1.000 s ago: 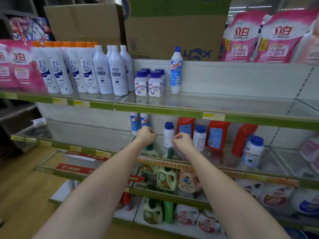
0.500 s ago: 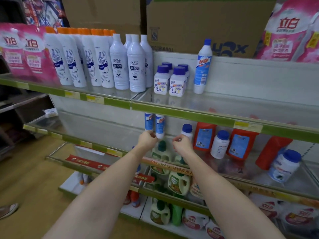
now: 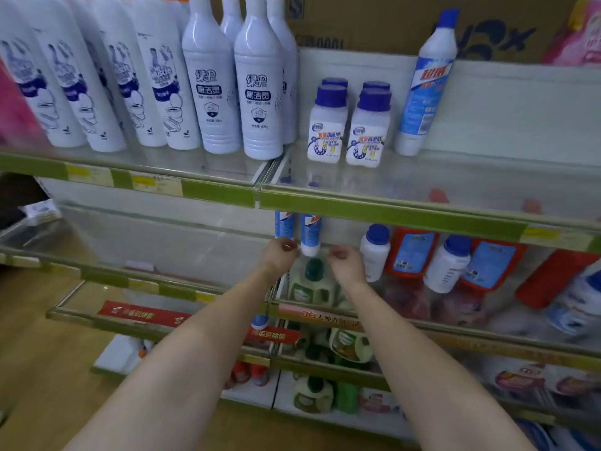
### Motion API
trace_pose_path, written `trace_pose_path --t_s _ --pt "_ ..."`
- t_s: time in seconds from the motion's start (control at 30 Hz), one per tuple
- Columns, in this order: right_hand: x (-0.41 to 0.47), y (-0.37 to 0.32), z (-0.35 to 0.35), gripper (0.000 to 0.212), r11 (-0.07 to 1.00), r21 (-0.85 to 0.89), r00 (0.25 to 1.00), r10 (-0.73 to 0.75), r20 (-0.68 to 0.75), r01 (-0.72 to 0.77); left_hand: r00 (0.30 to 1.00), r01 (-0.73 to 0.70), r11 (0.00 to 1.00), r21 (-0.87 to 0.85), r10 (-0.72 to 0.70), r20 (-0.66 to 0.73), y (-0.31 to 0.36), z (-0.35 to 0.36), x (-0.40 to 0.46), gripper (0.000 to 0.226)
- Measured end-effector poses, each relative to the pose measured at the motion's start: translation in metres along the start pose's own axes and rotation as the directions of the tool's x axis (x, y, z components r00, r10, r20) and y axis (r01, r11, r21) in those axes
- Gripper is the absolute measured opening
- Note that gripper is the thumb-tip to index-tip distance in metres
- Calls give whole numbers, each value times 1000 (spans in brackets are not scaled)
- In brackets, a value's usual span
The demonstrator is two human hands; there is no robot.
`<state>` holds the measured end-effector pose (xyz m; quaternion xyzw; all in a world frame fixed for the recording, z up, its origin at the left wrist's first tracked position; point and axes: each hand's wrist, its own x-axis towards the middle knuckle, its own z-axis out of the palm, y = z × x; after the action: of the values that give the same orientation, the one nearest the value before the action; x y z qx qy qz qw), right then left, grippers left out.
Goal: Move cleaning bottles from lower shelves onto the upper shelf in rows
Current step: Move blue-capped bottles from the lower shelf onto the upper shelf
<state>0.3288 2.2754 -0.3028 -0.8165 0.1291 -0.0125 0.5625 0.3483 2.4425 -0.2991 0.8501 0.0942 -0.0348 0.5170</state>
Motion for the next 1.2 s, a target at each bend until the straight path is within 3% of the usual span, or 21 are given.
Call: trace_pose_path --t_s 0.2,0.27,0.57,0.8,1.07,1.2 --pt "22 0 14 7 999 -5 998 47 29 -47 991 101 983 -154 -86 101 -2 2 30 26" --pt "33 3 15 19 998 21 998 51 41 -52 988 113 980 -161 -94 122 0 4 40 28" --pt "98 27 50 39 995 -97 983 10 182 7 990 71 980 -183 -48 130 -18 33 87 62" --pt "153 61 71 59 989 -136 971 -18 238 52 993 39 954 -297 -3 120 -10 47 80 74" --pt "68 15 47 52 994 -107 959 7 282 25 979 96 931 -351 -25 200 4 39 65 60" --pt "49 27 41 44 993 -121 964 18 264 14 989 129 932 -337 -95 117 -23 51 69 76"
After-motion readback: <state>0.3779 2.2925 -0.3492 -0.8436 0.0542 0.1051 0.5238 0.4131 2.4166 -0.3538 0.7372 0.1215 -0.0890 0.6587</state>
